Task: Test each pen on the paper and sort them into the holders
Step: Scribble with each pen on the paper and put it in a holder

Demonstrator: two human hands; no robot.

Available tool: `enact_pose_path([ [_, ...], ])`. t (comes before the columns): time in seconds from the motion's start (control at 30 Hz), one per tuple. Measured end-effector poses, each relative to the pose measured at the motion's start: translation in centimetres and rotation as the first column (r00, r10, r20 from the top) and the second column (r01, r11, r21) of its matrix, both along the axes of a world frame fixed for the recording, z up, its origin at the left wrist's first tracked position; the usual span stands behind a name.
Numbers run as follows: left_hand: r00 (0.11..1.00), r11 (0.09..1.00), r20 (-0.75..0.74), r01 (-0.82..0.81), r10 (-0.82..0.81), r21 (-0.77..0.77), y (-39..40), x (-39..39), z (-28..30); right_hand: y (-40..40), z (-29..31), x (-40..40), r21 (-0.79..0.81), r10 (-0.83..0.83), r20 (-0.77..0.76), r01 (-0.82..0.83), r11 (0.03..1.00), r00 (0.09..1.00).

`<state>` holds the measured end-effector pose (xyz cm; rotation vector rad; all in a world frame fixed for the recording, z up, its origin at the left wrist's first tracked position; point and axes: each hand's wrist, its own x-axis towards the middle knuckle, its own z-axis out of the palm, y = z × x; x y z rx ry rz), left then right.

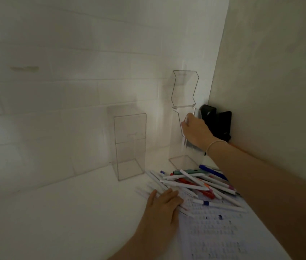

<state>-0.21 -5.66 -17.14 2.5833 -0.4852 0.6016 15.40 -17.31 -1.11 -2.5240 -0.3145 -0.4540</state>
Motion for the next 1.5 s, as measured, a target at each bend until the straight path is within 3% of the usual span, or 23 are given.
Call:
enact_pose_path([
  [0.17, 0.988, 0.998, -0.149, 0.036, -0.044, -0.058, 0.1, -0.2, 0.4, -0.1, -0.6, 0.3, -0.062, -0.039, -0.048, 0.036, 0.997, 0.998],
  [0.33, 0.986, 0.996, -0.158, 0.042, -0.055, -0.083, 0.2, -0.3, 0.6, -0.9, -0.5, -0.4, 0.022, 0.046, -0.22, -0.042, 0.999, 0.975],
  [0.4, 0.985, 0.995, -0.163, 0.05, -0.063, -0.082, 0.2, -0.3, 0.6, -1.2, 0.3, -1.2, 0.056, 0.048, -0.088, -0.043, 0.998, 0.995],
  [0.5, 0.985, 0.994, -0.159, 0.054, -0.068, -0.094, 0.2, -0.3, 0.6, -1.5, 1.3, -3.3, 0.22, 0.002, 0.286, -0.067, 0.973, 0.958],
  [0.57, 0.988, 0.993, -0.14, 0.055, -0.069, -0.107, 0.2, -0.3, 0.4, -1.7, 0.9, -5.4, 0.204, 0.062, 0.322, -0.133, 0.97, 0.945],
  [0.63, 0.987, 0.994, -0.145, 0.054, -0.068, -0.096, 0.2, -0.3, 0.4, -1.8, -0.7, -7.7, 0.02, 0.162, 0.207, -0.17, 0.985, 0.965],
  [0.7, 0.983, 0.996, -0.173, 0.047, -0.061, -0.082, 0.2, -0.2, 0.5, -1.7, -2.6, -9.8, -0.222, 0.19, -0.008, -0.187, 0.957, 0.982],
  [0.77, 0.986, 0.993, -0.155, 0.045, -0.062, -0.111, 0.2, 0.0, 0.7, -1.4, -4.2, -11.4, -0.454, 0.156, -0.224, -0.245, 0.856, 0.962],
  [0.83, 0.988, 0.99, -0.141, 0.038, -0.057, -0.136, 0.2, 0.1, 0.6, -1.2, -5.5, -12.8, -0.548, 0.12, -0.349, -0.307, 0.778, 0.929],
  [1.0, 0.991, 0.988, -0.128, 0.022, -0.042, -0.155, 0.1, 0.1, 0.8, -1.6, -7.8, -14.1, -0.39, 0.128, -0.439, -0.317, 0.865, 0.889],
  [1.23, 0.991, 0.983, -0.125, 0.032, -0.055, -0.18, 0.0, 0.1, 0.6, -2.1, -8.0, -15.0, -0.439, 0.041, -0.465, -0.27, 0.857, 0.884],
  [1.37, 0.991, 0.99, -0.117, 0.043, -0.059, -0.131, 0.0, -0.1, 0.6, -2.6, -8.0, -15.1, -0.388, 0.009, -0.5, -0.234, 0.892, 0.866],
  [1.5, 0.999, 0.998, -0.013, 0.042, -0.043, -0.054, -0.1, -0.6, 0.8, -3.5, -6.6, -15.5, -0.162, 0.03, -0.436, -0.111, 0.981, 0.9],
])
